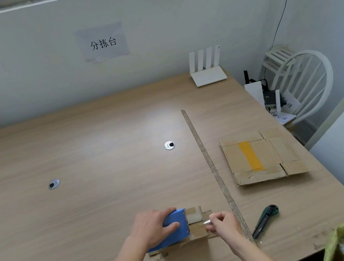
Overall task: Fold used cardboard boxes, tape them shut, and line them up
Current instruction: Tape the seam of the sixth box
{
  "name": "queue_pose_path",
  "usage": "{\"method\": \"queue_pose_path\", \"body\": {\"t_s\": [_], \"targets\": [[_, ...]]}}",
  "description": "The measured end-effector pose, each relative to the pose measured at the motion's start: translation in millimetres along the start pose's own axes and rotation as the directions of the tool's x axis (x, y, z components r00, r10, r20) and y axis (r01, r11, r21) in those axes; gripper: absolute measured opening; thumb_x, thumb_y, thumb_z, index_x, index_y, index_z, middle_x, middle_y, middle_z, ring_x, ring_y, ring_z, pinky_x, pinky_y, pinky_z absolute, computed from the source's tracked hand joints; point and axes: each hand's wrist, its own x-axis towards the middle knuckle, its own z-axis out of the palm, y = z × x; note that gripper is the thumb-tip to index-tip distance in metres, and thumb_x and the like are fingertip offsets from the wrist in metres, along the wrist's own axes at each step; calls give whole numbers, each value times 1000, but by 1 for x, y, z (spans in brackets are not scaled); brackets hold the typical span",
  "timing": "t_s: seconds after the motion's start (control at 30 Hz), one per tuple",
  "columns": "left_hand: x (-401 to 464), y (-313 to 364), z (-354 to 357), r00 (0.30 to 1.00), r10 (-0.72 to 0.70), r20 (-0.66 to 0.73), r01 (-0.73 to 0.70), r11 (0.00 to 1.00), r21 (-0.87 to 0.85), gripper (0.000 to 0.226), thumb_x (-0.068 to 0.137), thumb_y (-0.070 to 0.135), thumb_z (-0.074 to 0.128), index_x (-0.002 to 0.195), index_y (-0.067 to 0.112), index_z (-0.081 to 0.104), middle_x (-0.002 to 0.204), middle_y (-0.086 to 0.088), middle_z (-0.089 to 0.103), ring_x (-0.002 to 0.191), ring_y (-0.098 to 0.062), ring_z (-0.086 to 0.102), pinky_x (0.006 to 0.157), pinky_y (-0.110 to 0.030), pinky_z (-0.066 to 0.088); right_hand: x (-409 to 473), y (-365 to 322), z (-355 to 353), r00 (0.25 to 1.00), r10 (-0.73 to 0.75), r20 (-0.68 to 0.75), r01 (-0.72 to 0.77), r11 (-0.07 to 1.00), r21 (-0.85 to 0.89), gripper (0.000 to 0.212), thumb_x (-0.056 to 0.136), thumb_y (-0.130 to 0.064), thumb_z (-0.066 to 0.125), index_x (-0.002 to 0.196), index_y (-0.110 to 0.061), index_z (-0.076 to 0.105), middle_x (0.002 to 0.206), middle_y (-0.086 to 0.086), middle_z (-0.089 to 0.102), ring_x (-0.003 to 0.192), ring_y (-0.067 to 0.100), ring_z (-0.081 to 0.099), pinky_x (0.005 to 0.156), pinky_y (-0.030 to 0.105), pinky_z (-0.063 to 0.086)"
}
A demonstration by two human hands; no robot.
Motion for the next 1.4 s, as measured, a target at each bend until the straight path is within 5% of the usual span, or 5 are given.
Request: {"method": "queue_pose_path", "body": {"t_s": [0.53,0.67,0.87,1.13,1.4], "targets": [[-7,-5,7,996,23,-81,-26,999,-36,55,93,68,38,143,46,44,91,10,66,72,-10,49,58,-28,34,34,30,2,995,24,94,7,946,-323,51,57,-67,74,95,-34,80,101,-5,78,106,26,70,95,43,56],[-5,-9,8,996,20,-88,-23,999,-38,55,92,70,38,142,47,45,95,10,69,72,-9,50,63,-30,41,6,13,-8,983,-170,63,176,812,-556,80,88,-44,72,155,-26,33,159,0,38,145,20,38,115,34,32],[0,-7,4,993,70,-97,-73,997,-25,54,92,68,42,140,45,49,106,8,71,89,-15,63,65,-32,37,-6,-14,15,621,-379,686,775,163,-611,114,78,-56,71,162,-26,0,165,-19,-4,153,2,-5,124,27,-3],[-4,-19,1,992,103,-75,-100,994,42,53,92,67,40,141,46,46,98,4,70,79,-16,58,55,-28,30,9,5,32,596,-386,704,757,-20,-653,89,81,-73,39,145,-12,41,148,-1,55,135,14,53,122,38,16],[-35,-88,0,999,-8,-35,11,998,68,53,89,69,38,138,51,46,93,7,68,75,-14,54,55,-28,30,7,10,30,654,-371,659,712,7,-702,92,92,-75,23,155,-9,31,146,3,56,139,16,36,118,35,9]]}}
